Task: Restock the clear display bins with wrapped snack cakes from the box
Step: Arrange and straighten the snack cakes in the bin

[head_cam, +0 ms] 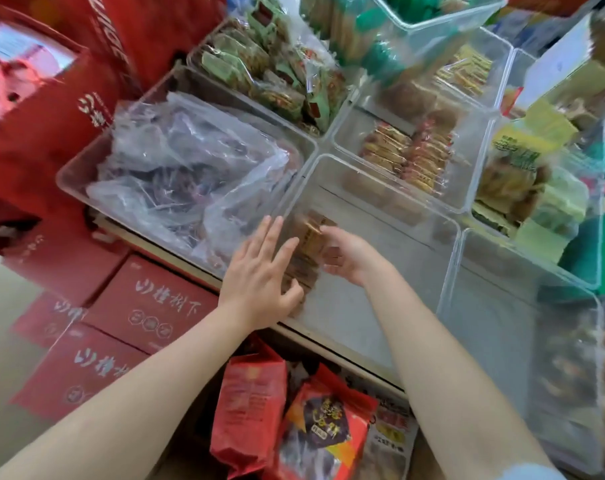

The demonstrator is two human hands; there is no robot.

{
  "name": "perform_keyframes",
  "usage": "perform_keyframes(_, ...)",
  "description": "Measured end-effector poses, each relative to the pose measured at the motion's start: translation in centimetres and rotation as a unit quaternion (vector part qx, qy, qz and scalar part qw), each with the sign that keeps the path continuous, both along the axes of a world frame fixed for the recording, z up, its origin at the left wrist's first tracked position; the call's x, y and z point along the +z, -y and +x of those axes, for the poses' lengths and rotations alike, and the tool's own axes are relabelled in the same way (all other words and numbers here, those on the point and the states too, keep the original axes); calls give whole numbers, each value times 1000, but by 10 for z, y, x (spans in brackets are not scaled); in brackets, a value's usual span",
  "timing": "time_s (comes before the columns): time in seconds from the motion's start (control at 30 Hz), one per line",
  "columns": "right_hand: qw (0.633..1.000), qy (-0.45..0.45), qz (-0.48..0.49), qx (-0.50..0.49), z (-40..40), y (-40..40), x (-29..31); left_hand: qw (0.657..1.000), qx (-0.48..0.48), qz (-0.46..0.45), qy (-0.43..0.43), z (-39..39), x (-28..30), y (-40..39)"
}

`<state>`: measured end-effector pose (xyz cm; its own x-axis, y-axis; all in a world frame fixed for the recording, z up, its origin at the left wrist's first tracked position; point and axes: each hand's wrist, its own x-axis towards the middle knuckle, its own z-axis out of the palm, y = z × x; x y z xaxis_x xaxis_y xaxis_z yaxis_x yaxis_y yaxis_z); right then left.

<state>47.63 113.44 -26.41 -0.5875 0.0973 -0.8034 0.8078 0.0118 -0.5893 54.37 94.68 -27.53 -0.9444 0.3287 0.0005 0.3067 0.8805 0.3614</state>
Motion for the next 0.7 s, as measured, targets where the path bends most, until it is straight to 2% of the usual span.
perform_keyframes(0.13, 991, -33, 129, 6, 1, 2, -30, 1000, 2, 5, -14, 0, -2, -2)
perform_keyframes(0.2, 988, -4, 155, 17, 1, -2, -38, 1000, 2, 8, -20, 0, -4, -2)
perform_keyframes(0.33, 988, 56, 121, 79, 4, -2, -38, 1000, 4, 7, -29, 1, -5, -3)
perform_keyframes(0.53, 991, 1, 83, 100, 4, -13, -41, 1000, 23, -15, -7, -8, 0, -12)
perform_keyframes(0.7, 996, -27, 59, 61, -16, -15, -42, 1000, 17, -26, -4, -8, 1, -11)
